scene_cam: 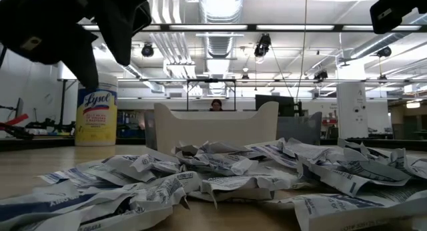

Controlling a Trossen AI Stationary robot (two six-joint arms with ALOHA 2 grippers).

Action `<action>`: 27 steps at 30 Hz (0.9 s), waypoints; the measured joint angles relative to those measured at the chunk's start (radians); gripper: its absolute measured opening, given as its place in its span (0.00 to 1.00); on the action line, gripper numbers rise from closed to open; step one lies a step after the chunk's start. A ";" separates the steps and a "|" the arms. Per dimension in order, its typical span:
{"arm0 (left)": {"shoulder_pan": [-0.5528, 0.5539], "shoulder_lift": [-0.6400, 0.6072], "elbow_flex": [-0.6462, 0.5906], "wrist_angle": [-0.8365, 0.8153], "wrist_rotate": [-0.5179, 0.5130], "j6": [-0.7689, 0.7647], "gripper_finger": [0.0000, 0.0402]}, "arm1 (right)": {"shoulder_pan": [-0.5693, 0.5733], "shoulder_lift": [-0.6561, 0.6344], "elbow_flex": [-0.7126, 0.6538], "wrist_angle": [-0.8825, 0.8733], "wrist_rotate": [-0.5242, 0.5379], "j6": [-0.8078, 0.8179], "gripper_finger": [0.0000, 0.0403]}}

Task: Pick & Place First Aid Supplies
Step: Put the alcohol pad into the left black bin

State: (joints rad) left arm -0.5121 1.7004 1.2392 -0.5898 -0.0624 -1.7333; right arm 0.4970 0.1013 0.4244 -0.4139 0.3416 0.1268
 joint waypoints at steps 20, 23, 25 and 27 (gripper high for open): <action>-0.007 0.123 0.052 0.075 0.021 -0.026 0.40 | 0.000 0.000 0.000 0.000 0.001 0.000 0.15; -0.007 0.123 0.052 0.074 0.021 -0.014 0.40 | 0.000 0.000 0.000 0.000 0.001 0.000 0.15; -0.006 0.123 0.052 0.075 0.021 -0.013 0.40 | 0.000 0.000 0.000 0.000 0.001 0.000 0.15; -0.006 0.124 0.052 0.074 0.021 -0.008 0.40 | 0.000 0.000 0.000 0.000 0.001 0.000 0.15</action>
State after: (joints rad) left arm -0.5182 1.8247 1.2911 -0.5154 -0.0414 -1.7415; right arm 0.4973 0.1013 0.4243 -0.4141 0.3424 0.1268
